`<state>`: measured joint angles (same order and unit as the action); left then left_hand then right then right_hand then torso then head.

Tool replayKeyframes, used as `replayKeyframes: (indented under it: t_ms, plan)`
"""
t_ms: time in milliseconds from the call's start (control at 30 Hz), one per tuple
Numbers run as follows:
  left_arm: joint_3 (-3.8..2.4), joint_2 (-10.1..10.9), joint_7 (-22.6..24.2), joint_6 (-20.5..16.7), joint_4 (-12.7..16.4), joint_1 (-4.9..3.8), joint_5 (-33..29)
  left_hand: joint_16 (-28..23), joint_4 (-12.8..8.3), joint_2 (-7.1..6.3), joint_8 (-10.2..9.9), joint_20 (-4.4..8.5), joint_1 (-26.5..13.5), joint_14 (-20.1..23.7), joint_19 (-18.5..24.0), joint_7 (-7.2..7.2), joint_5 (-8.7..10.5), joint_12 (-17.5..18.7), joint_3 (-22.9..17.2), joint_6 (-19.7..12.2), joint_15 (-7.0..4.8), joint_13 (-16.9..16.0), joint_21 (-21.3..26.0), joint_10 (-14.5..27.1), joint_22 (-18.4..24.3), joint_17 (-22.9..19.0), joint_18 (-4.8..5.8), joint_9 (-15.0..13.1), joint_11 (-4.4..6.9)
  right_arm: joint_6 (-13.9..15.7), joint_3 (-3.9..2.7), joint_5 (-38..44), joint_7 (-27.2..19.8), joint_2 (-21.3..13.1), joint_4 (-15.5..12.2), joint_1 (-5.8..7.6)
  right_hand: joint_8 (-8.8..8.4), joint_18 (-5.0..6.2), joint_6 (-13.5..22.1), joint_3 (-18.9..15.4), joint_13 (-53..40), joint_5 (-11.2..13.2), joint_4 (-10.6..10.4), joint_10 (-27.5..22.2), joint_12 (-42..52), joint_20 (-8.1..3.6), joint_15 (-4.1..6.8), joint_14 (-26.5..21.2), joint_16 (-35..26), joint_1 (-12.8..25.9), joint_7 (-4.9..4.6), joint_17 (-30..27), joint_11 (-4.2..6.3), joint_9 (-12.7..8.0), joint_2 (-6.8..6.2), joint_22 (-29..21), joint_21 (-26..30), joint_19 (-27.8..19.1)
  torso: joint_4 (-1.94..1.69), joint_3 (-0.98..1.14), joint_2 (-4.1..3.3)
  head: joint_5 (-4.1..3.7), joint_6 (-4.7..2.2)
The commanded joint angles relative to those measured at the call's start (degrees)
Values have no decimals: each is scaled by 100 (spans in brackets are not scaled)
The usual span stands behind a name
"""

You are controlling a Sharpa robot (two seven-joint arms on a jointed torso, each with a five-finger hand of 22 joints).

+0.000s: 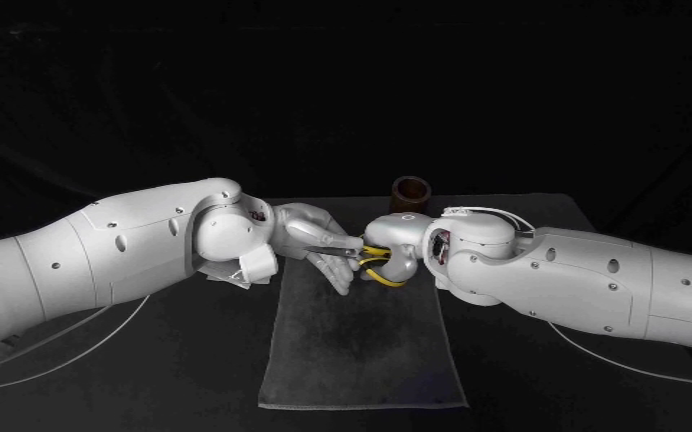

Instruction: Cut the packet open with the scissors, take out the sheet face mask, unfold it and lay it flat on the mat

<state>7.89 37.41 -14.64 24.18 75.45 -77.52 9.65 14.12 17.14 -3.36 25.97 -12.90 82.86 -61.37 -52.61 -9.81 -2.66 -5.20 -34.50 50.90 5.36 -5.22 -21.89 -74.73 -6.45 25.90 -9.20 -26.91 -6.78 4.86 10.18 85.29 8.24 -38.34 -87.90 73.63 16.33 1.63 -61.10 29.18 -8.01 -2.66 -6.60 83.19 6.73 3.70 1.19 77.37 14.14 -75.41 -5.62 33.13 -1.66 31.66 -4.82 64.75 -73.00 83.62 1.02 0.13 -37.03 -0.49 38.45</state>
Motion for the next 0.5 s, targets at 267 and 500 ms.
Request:
replayKeyframes:
  t_ms: [267, 500]
  plan:
    - [-77, -83, 436, -176, -64, -90, -766, -104, -29, -305, -349, -111, -1069, 312, 193, -81, -14, 103, 425, -354, 56, 7, 173, 377, 108, 44, -126, 153, -66, 609, 45, -447, -642, 27, -135, -88, 27, 305, 225, 625, 11, -12, 574, 188, -31, 3, 27, -18, -23, -45, -36, 14, 2, 1, 118, 47, -3, 123, 8, -3, -4, 5, -13]
    - [-72, -31, 415, -517, -193, -90, -811, -79, -26, -563, -568, -135, -1938, 378, 157, -187, -13, 126, 1221, -524, 126, 34, 264, 899, 176, 85, -132, 273, -189, 661, 45, -528, -676, -56, -178, -92, 30, 300, 222, 626, 12, -12, 579, 201, -32, 3, 29, -8, -22, -32, -32, 19, 6, 8, 112, 80, -25, 130, 8, -1, -4, 9, -1]
